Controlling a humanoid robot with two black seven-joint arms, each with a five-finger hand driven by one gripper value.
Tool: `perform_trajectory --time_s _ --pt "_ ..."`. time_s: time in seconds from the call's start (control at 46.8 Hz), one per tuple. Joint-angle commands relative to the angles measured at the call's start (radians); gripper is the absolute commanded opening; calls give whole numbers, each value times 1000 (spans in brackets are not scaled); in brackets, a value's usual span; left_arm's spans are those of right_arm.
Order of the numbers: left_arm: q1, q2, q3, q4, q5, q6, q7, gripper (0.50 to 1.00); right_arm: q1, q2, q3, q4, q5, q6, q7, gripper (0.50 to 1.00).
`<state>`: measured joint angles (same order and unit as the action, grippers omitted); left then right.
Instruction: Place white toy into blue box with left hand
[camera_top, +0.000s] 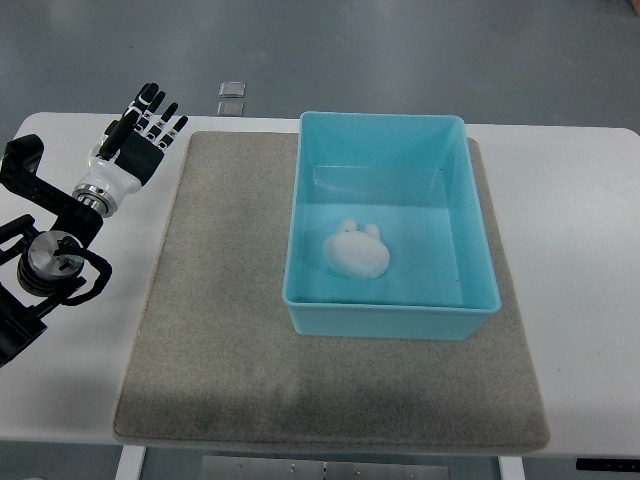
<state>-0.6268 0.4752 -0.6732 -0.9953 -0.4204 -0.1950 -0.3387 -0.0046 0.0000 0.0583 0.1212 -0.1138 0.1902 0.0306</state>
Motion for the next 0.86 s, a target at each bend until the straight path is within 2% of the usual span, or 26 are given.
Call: perform_trajectory --time_s 0.0,0.342,0.513,0.834 --pt "6 -29 -8 0 0 -1 0 996 0 0 0 0 0 0 0 936" --pt "27 -84 -49 0 2 -3 -2 996 0 0 2 0 0 0 0 936" --pt "49 -119 -62 1 3 -3 -26 994 0 0 -2 1 -3 2 0 936" --pt "78 -121 -72 -6 17 -9 -49 996 2 0 -2 3 -12 5 0 936"
